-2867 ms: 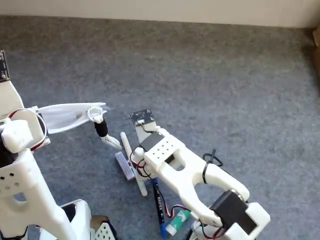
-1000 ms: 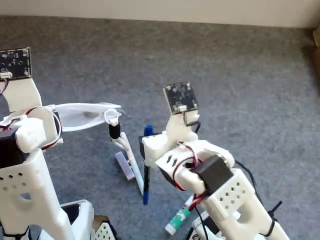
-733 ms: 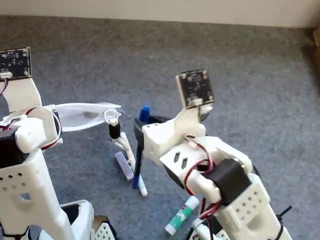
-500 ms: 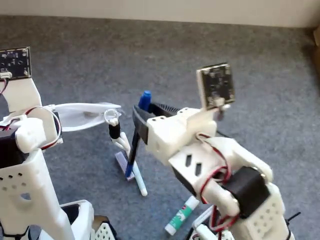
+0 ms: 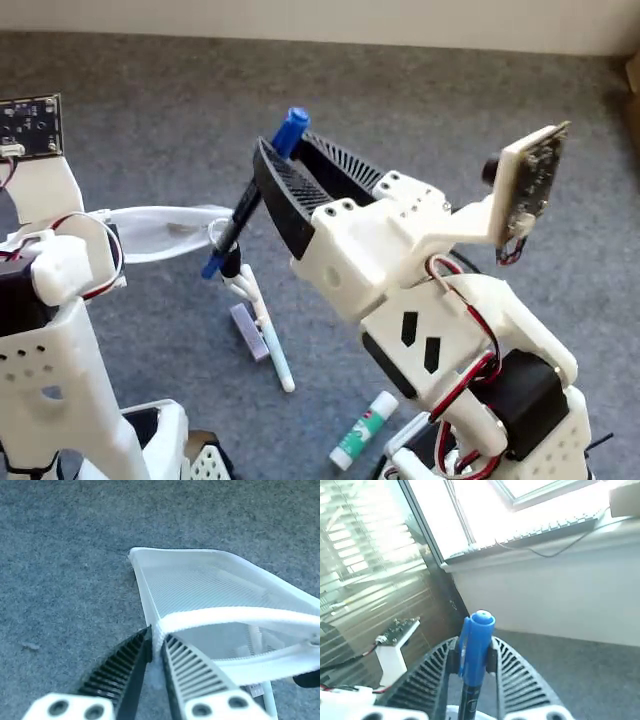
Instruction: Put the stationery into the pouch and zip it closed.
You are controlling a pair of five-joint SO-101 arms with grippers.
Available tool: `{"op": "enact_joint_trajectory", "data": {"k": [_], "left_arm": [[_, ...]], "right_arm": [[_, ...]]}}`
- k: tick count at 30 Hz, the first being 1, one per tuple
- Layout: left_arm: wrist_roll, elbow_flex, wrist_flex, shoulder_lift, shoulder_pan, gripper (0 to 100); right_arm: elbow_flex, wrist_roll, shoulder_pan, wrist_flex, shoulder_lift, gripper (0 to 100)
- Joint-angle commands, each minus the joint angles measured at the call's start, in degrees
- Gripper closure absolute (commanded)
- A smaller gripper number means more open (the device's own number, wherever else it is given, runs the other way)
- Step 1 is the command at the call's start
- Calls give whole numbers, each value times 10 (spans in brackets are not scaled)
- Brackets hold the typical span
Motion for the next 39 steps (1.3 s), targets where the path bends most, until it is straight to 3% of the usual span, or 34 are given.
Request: {"op": "enact_joint_trajectory", "data": {"k": [1,8,17,22,28,39], "left_arm": [[-2,-1,-2,0,8,993],[-4,9,-4,0,7,993],[-4,9,-4,0,7,993],[-4,7,-4,0,7,993],[-3,6,-4,0,8,993],[-3,7,-4,0,8,992]], "right_arm": [[-32,7,7,-51,-6,994],[-22,8,8,-94,-5,994],[170,105,7,-349,-14,994],[279,106,-7,-459,-59,994],[389,108,-61,-522,-118,994],[563,109,-62,-684,-123,994]]}}
